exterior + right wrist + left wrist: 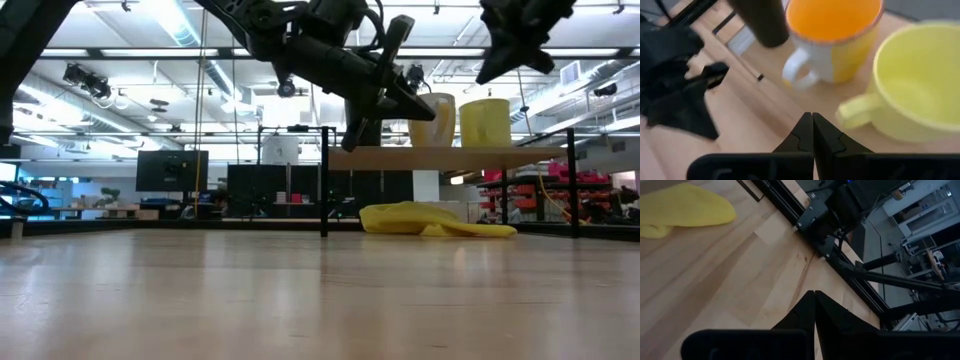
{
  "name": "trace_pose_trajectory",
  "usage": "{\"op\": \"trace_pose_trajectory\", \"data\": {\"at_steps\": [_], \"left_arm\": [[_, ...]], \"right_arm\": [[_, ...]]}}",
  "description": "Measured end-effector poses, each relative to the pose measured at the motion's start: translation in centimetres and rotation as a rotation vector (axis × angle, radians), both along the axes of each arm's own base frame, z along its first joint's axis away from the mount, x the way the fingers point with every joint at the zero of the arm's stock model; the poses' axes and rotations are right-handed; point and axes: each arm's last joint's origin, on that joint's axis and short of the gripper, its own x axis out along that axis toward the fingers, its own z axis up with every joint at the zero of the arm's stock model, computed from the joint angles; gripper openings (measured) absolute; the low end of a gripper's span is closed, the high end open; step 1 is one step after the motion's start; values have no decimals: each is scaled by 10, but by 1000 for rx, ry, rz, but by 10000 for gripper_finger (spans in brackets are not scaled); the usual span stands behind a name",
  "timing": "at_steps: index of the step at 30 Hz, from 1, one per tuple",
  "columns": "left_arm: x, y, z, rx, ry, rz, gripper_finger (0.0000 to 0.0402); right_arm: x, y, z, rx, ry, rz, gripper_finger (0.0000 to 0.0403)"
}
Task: Stack small to large cups/mugs on shelf
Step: Adjust the mugs on the shelf
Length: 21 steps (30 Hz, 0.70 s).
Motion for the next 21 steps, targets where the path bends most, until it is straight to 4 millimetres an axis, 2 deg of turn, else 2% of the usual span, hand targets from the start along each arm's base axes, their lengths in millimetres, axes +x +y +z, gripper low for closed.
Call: {"op": "trace_pose_trajectory", "data": {"at_steps": [3,11,21], "left_arm": [[0,0,0,0,1,-1,15],[-1,-1,-2,-3,26,-2,18],[-2,-2,-4,-4,45,-5,20]], "right_arm": [[9,-4,4,-32,37,-16,0],[27,-13,-6,-69,159,-21,0],[24,-10,-10,-121,272,-67,0]]}}
